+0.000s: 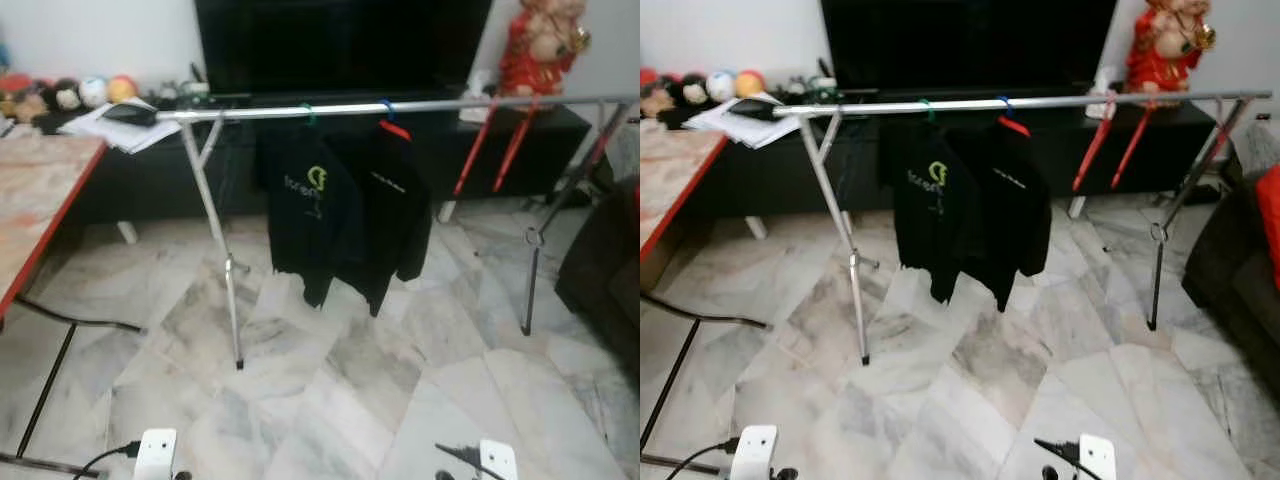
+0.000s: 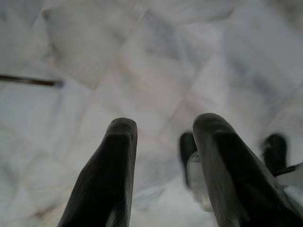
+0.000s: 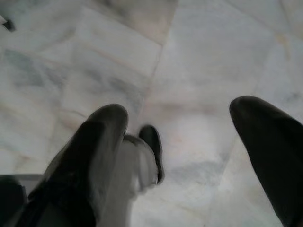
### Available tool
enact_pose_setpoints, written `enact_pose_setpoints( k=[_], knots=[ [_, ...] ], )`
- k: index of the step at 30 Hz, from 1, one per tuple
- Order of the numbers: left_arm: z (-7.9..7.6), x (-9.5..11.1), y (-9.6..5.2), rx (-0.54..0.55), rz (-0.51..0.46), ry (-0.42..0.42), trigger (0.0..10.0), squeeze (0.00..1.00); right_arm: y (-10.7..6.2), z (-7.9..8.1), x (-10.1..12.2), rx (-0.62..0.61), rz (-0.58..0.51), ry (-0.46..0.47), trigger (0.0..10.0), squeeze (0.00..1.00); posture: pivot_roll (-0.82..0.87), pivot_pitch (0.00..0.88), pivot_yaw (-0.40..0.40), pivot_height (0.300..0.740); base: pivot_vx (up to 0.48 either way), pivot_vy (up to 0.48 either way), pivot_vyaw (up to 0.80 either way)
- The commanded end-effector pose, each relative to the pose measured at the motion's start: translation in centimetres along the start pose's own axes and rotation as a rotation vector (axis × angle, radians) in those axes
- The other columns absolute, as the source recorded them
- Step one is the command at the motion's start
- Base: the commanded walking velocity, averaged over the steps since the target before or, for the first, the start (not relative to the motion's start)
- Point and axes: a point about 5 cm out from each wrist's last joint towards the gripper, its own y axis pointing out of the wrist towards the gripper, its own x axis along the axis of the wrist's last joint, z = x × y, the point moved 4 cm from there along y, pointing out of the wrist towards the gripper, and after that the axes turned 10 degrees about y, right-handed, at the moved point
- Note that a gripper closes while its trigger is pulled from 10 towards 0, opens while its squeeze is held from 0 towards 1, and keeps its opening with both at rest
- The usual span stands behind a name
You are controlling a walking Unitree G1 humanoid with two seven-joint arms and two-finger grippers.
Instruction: Hang hanger
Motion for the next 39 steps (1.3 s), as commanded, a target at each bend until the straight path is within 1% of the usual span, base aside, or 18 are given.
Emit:
enact_pose_setpoints(
  k=[1,7,11,19,22,27,32,36,39],
  knots=[
    [1.0,-0.7,-0.2,0.022,0.023,-0.004,10.0,0.00,0.2,1.0,0.9,0.022,-0.029,0.005,10.0,0.00,-0.06,0.000,-0.014,0.740,0.307,0.000,0.00],
    [1.1,-0.9,-0.2,0.023,0.028,-0.007,10.0,0.00,0.2,1.1,0.9,0.028,-0.031,0.007,10.0,0.00,-0.06,0.000,-0.015,0.740,0.311,0.000,0.00],
    [1.0,-1.1,-0.2,0.025,0.033,-0.011,10.0,0.00,0.3,1.1,1.0,0.030,-0.027,-0.021,10.0,0.00,-0.07,0.000,-0.015,0.740,0.308,0.000,0.00],
    [1.2,-1.2,-0.3,0.026,0.038,-0.011,10.0,0.00,0.3,1.5,1.2,0.036,-0.033,-0.026,10.0,0.00,-0.07,0.000,-0.013,0.740,0.312,0.000,0.00],
    [1.5,-1.5,-0.3,0.030,0.047,-0.015,10.0,0.00,0.3,1.6,1.2,0.040,-0.036,-0.040,10.0,0.00,-0.07,0.000,-0.014,0.740,0.311,0.000,0.49],
    [1.5,-2.1,-0.4,0.031,0.062,-0.017,10.0,0.00,0.3,1.5,1.1,0.039,-0.035,-0.046,10.0,0.00,-0.07,0.000,-0.013,0.740,0.310,0.000,0.56],
    [2.3,-3.1,-0.8,0.041,0.086,-0.024,10.0,0.00,0.3,1.5,0.6,0.041,-0.020,-0.059,10.0,0.00,-0.07,0.000,-0.019,0.740,0.310,0.000,0.64],
    [2.9,-3.3,-0.9,0.049,0.093,-0.028,10.0,0.00,0.2,1.4,0.5,0.044,-0.012,-0.075,10.0,0.00,-0.07,0.000,-0.024,0.740,0.311,0.000,0.56],
    [3.1,-3.3,-0.9,0.052,0.092,-0.032,10.0,0.00,0.3,1.6,0.4,0.051,-0.006,-0.081,10.0,0.00,-0.07,0.000,-0.026,0.740,0.307,0.000,0.00]
  ],
)
